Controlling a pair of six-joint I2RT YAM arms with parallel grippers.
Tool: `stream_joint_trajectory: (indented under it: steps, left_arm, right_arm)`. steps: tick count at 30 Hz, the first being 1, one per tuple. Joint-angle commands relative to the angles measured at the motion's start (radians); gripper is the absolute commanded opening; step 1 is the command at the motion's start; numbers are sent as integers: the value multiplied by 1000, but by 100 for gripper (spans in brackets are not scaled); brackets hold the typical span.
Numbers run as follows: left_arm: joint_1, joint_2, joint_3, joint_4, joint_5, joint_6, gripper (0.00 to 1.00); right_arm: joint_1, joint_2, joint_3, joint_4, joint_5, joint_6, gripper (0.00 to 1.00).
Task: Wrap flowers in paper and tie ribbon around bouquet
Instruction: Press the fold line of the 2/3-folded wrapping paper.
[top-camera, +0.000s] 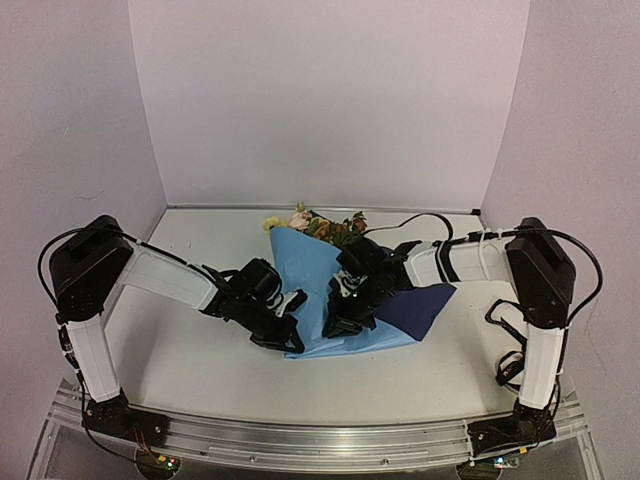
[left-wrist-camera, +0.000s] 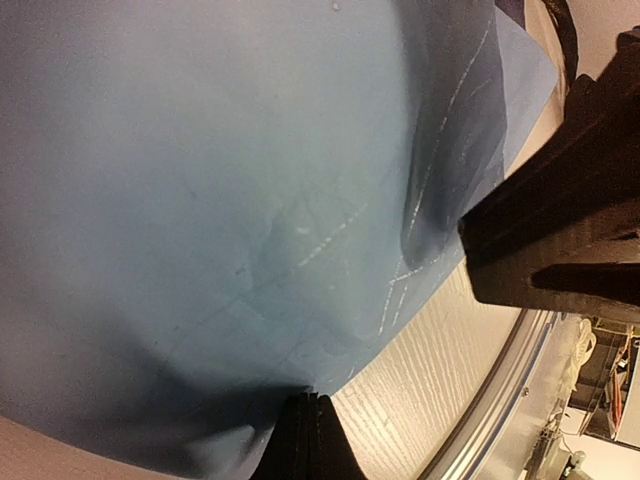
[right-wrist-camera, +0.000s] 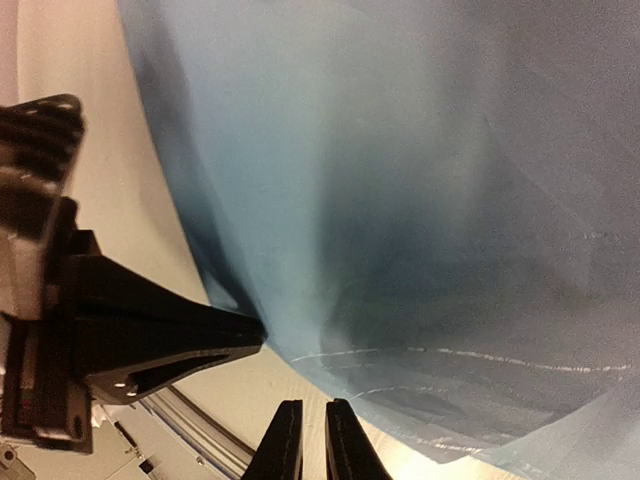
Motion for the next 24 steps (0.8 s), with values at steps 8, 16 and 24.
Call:
stream_joint_trajectory:
  steps: [8, 16, 24]
  left_arm:
    - [6, -30, -19, 55, 20, -2, 3]
    - [56, -31, 2, 86, 59, -30, 7]
    - [58, 1, 0, 86, 82, -28, 5]
  right_arm:
    - [18, 10, -117, 30, 52, 2, 7]
    - [17, 23, -118, 32, 56, 13, 6]
    - [25, -115, -145, 2, 30, -11, 8]
